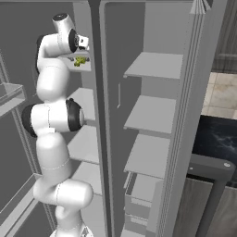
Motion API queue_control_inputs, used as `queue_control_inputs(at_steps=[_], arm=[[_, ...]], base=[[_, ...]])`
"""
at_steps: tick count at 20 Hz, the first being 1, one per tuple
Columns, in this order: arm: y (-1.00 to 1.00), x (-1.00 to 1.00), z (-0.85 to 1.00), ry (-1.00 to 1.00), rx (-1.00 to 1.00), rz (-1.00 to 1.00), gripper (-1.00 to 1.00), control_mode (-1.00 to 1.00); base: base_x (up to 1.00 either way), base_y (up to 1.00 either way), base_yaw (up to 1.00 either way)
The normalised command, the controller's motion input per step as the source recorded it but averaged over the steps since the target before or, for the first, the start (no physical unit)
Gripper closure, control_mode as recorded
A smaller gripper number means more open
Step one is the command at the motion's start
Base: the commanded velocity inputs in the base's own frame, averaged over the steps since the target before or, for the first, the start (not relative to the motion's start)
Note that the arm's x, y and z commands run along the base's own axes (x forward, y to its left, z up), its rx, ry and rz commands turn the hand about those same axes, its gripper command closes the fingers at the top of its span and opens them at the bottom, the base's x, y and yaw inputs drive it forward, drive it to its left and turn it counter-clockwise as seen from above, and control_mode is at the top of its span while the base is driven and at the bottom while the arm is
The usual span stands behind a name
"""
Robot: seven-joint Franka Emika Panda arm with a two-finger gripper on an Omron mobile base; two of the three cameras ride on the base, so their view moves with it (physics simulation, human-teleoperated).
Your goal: Gather the corn and broccoli from the fridge and place them on a tray on the dining counter. Then gather the steak and fish from the fridge and place them on the other tray.
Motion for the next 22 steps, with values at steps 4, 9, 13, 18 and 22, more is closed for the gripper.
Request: queue_control_inputs(at_steps=[4, 9, 13, 18, 22], arm=[[0.00, 0.00, -0.21, 0.00, 0.00, 0.00, -1.00, -1.00], [0.00, 0.00, -0.15, 0.00, 0.00, 0.00, -1.00, -1.00], [0.00, 0.10, -0.11, 0.00, 0.00, 0.00, 1.00, -1.00], [0.00, 0.16, 0.00, 0.01, 0.00, 0.00, 1.00, -1.00], [0.01, -0.01, 0.00, -0.02, 0.00, 0.00, 1.00, -1.00]], base=[[0.00, 0.00, 0.00], [0.00, 0.00, 0.00], [0.00, 0.00, 0.00], [0.00, 0.00, 0.00], [0.00, 0.00, 0.00]])
